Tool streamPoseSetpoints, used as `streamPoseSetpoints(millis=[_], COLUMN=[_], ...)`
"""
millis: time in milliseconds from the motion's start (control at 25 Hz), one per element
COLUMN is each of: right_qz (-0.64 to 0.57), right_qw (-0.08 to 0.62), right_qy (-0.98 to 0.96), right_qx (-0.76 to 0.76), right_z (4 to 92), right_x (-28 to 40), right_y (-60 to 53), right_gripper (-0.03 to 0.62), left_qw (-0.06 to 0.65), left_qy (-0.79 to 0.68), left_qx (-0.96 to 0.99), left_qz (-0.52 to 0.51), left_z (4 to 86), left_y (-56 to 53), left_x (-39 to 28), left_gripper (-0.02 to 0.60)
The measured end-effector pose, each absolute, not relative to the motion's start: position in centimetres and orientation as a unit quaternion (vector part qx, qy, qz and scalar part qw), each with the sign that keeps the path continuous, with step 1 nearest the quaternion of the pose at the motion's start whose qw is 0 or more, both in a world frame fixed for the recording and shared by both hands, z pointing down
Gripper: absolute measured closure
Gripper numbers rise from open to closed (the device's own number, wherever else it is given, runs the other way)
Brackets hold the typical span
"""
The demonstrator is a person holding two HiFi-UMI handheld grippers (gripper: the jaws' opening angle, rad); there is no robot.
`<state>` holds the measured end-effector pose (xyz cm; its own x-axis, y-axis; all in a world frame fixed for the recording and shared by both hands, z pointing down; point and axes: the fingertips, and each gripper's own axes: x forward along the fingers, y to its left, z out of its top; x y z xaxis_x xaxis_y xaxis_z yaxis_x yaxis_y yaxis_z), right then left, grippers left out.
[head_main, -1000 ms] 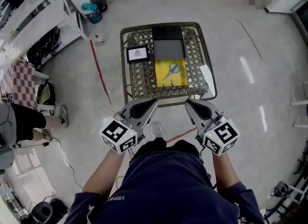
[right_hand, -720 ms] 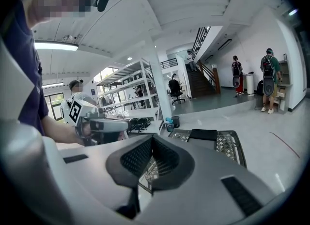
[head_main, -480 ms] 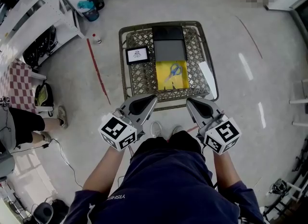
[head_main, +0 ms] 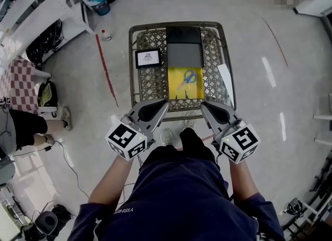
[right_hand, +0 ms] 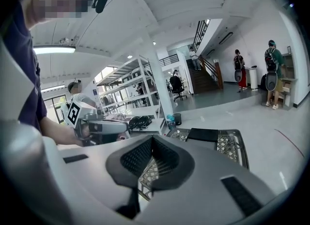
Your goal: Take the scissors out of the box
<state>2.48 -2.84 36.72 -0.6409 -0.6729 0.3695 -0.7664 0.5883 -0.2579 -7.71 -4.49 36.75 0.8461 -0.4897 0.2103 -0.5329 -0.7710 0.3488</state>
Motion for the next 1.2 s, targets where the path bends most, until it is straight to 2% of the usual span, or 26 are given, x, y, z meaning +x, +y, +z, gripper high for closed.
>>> streamPoseSetpoints(millis=[880,1200], right_qz=[0.241,0.262], right_qw=[0.139,0.151], right_qy=[-0.905,-0.895], right_qx=[0.320,0.328], right_z=[42.8,45.3], right_x=[11.8,11.1], right_y=[-12.0,-12.8], right_gripper=[0.576,0.576], left_qw=[0.204,0.203], left_qy=[-0.332,-0.305], left_qx=[0.912,0.913], left_qz=[0.131,0.181], left_z=[44.3,49.2], left_y=[-13.1,-14.5], left_x=[2.1,2.0], left_gripper=[0.557,0.557])
